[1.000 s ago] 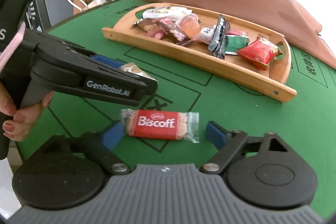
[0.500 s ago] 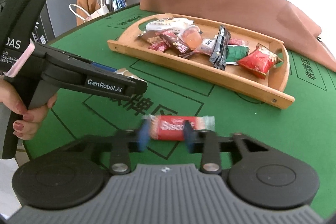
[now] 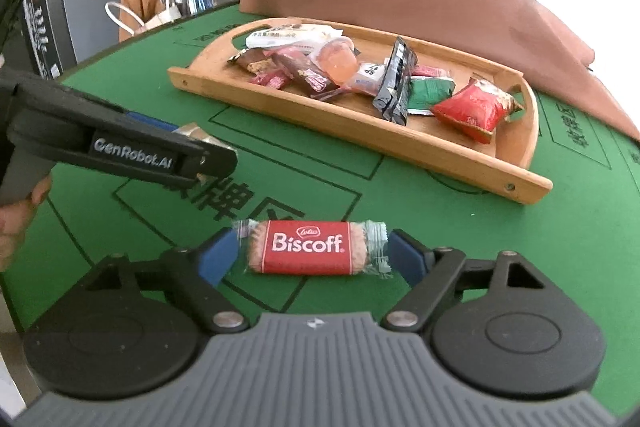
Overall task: Organize snacks
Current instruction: 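Grasp the patterned roll with the left tool while the right tool grasps the Biscoff biscuit, then carry the patterned roll and Biscoff biscuit over the bamboo tray with both tools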
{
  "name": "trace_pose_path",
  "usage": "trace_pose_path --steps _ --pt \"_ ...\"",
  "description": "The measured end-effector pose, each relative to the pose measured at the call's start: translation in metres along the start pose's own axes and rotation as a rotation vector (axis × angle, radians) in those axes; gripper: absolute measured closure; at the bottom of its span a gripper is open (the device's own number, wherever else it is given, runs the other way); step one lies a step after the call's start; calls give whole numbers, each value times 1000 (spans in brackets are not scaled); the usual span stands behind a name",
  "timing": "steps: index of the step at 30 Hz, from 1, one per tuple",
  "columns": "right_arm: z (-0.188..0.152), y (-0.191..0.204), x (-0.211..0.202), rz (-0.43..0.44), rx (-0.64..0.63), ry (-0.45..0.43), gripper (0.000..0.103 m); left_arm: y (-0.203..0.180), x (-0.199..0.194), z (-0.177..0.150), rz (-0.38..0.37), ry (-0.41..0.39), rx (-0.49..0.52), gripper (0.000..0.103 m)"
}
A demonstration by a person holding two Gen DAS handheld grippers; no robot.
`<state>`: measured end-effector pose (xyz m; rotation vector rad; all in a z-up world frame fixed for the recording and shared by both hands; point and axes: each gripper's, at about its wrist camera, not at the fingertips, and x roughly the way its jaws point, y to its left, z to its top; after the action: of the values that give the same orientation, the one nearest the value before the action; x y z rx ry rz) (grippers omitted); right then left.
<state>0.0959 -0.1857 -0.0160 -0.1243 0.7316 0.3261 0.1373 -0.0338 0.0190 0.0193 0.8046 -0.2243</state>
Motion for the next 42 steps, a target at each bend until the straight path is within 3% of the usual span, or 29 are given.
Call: trace_pose_path --steps 1,4,11,21,33,42 --pt "0 -1 -1 -4 15 -7 30 0 0 0 0 0 1 45" --pt "2 -4 -4 8 49 -8 38 0 0 0 -2 1 1 45" --pt "3 -7 -12 49 81 -9 39 0 -3 2 -4 -7 -4 45" --pt "30 -27 -26 23 148 -70 39 3 -16 22 -1 -63 -6 45" --pt "107 -72 -23 -70 221 -152 39 4 -11 111 4 -146 -19 45" --pt "163 -114 18 -125 291 -115 38 -1 49 181 -16 -67 -44 45"
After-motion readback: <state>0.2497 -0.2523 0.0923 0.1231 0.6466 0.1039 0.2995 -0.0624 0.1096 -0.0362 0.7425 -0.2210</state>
